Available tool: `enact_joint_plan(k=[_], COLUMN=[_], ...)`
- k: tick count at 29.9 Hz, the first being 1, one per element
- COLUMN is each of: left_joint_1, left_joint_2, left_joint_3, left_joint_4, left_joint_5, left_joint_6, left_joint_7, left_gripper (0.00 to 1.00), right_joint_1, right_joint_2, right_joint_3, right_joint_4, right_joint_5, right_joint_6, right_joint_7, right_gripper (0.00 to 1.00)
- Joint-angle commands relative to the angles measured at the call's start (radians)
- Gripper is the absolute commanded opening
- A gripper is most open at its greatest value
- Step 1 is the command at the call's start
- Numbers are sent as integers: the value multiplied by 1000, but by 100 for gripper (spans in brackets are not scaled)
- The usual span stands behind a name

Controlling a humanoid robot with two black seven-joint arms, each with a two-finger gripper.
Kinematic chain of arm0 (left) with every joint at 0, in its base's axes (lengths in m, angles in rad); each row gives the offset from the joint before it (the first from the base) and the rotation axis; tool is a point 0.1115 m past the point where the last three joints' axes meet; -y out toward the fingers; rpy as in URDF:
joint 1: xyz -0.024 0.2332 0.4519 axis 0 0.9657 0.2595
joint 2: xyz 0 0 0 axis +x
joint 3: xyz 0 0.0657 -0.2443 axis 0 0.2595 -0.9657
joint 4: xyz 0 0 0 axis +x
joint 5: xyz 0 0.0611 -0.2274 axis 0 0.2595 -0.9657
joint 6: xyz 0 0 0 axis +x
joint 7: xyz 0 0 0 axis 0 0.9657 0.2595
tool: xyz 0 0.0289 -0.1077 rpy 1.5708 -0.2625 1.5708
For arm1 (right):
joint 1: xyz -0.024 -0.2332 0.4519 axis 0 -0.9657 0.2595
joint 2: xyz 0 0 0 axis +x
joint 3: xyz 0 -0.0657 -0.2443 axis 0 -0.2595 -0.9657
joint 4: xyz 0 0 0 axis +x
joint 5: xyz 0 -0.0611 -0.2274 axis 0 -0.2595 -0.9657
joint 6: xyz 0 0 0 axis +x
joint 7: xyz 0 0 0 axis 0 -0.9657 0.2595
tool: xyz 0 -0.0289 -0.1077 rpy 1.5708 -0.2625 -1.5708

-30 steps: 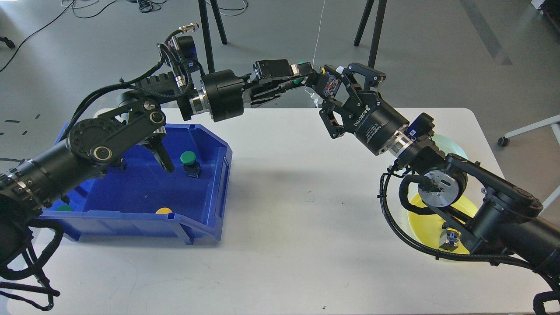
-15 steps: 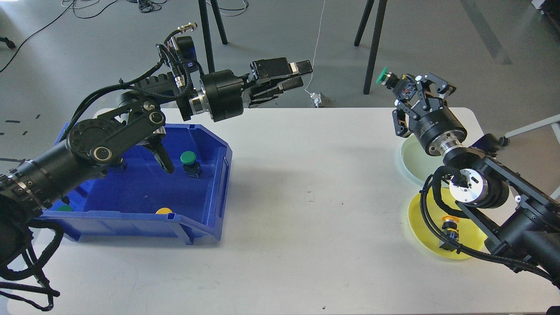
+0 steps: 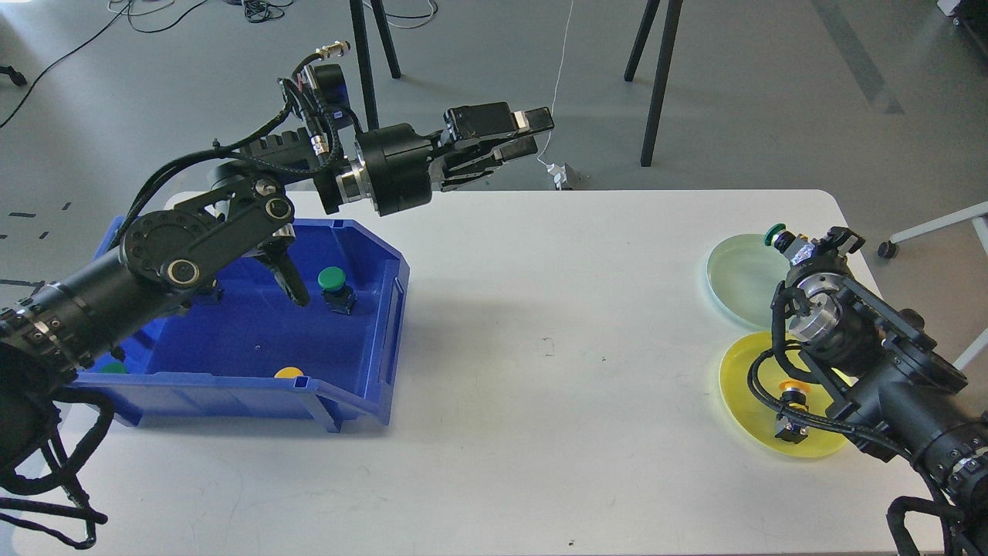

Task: Pass button and place on color plate

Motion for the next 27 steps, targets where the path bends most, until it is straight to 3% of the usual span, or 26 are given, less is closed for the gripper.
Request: enact_joint_plan(k=[1, 4, 8, 12, 17, 25, 27], left_joint_1=[0, 0, 0, 0, 0, -2, -2], left_joint_2=[0, 0, 0, 0, 0, 18, 43], left_joint_3=[0, 0, 0, 0, 2, -21, -41], left_joint_4=[0, 0, 0, 0, 9, 109, 141], left_joint_5=[-2, 0, -2, -2, -34, -293, -401], left_joint_6=[0, 0, 0, 0, 0, 0, 0], left_joint_7=[0, 0, 0, 0, 0, 0, 0], left_gripper=[60, 60, 60, 60, 62, 64, 64], right_joint_1=[28, 39, 40, 44, 45, 91, 96], right_joint_2=[43, 52, 52, 52, 51, -98, -128], right_joint_3=[-50, -58, -55, -50, -50, -50, -49], right_joint_4=[-113, -135, -134, -129, -85, 257, 325], right_joint_5=[2, 2, 3, 3, 5, 2, 0], right_joint_6=[0, 0, 0, 0, 0, 0, 108], right_joint_7=[-45, -46, -46, -45, -45, -36, -26], right_gripper=[6, 21, 61, 86, 91, 94, 95])
